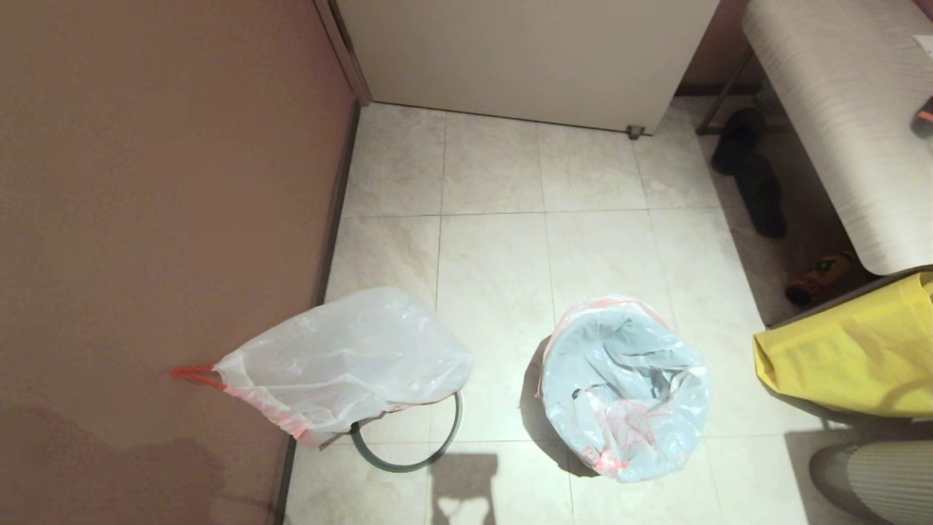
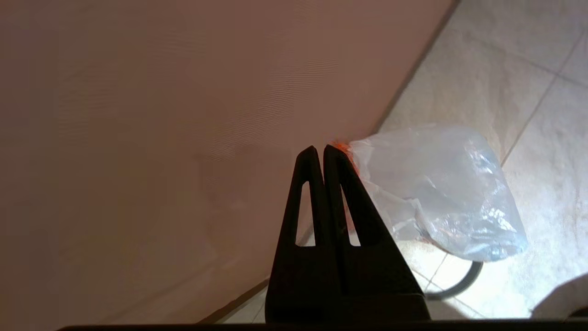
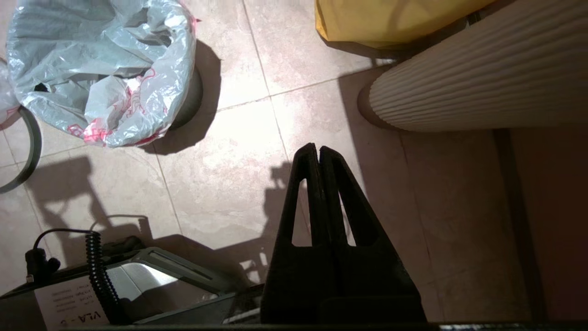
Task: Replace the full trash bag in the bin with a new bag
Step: Place the trash can ring on the trash can
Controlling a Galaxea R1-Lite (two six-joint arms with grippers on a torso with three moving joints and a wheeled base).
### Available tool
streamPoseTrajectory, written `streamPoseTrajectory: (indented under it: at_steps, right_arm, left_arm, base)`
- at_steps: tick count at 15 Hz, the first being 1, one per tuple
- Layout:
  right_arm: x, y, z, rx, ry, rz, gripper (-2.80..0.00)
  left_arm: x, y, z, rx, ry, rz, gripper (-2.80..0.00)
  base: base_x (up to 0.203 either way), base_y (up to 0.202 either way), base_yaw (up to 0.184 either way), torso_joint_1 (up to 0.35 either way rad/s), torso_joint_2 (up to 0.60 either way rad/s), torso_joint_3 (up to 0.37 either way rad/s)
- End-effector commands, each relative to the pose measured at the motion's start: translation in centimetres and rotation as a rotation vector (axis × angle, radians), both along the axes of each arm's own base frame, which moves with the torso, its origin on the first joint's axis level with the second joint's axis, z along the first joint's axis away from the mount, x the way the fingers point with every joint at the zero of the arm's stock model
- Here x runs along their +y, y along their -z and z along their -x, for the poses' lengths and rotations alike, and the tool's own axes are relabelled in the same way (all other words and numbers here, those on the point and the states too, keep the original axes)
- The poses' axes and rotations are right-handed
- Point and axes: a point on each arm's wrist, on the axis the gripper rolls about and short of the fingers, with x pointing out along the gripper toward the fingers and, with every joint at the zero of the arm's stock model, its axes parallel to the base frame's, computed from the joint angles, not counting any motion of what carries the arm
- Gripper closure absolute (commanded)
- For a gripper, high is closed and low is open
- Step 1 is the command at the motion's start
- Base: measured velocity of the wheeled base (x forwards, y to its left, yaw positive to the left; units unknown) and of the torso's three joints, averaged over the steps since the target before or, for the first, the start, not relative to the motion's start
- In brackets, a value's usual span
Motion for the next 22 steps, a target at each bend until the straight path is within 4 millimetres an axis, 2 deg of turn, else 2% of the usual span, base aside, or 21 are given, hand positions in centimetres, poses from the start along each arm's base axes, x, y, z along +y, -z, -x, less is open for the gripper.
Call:
streamPoseTrajectory:
  at_steps: [1, 3, 5, 8, 13, 17, 20, 22]
  right_arm:
    - [0.1, 1.3, 1.0, -0.039, 0.015, 0.002, 0.0]
    - [0.2, 3.0, 0.8, -0.057, -0.029, 0.009, 0.0]
    - [0.4, 5.2, -0.8, -0.119, -0.137, 0.04, 0.0]
    - [0.5, 8.3, -3.6, -0.22, -0.203, 0.112, 0.0]
    - [0.7, 10.1, -4.7, -0.272, -0.256, 0.087, 0.0]
    - [0.7, 10.1, -4.7, -0.273, -0.256, 0.09, 0.0]
    - [0.7, 10.1, -4.7, -0.273, -0.256, 0.09, 0.0]
    - [0.7, 10.1, -4.7, -0.273, -0.256, 0.09, 0.0]
  left_arm:
    - [0.3, 1.0, 3.0, -0.091, -0.035, 0.015, 0.0]
    - [0.3, 1.3, 4.1, -0.121, -0.022, 0.021, 0.0]
    - [0.3, 2.2, 5.8, -0.126, 0.042, 0.013, 0.0]
    - [-0.5, 3.3, 7.8, -0.14, 0.147, -0.01, 0.0]
    - [-1.3, 2.9, 8.2, -0.185, 0.301, -0.074, 0.0]
    - [-1.4, 2.2, 7.1, -0.201, 0.391, -0.092, 0.0]
    - [-1.3, 1.6, 4.8, -0.117, 0.453, -0.072, 0.0]
    - [-1.1, 0.8, 2.3, -0.042, 0.49, -0.067, 0.0]
  base:
    - [0.0, 0.0, 0.0, 0.0, 0.0, 0.0]
    - [0.0, 0.0, 0.0, 0.0, 0.0, 0.0]
    - [0.0, 0.0, 0.0, 0.0, 0.0, 0.0]
    - [0.0, 0.0, 0.0, 0.0, 0.0, 0.0]
    - [0.0, 0.0, 0.0, 0.0, 0.0, 0.0]
    - [0.0, 0.0, 0.0, 0.0, 0.0, 0.0]
    - [0.0, 0.0, 0.0, 0.0, 0.0, 0.0]
    - [0.0, 0.0, 0.0, 0.0, 0.0, 0.0]
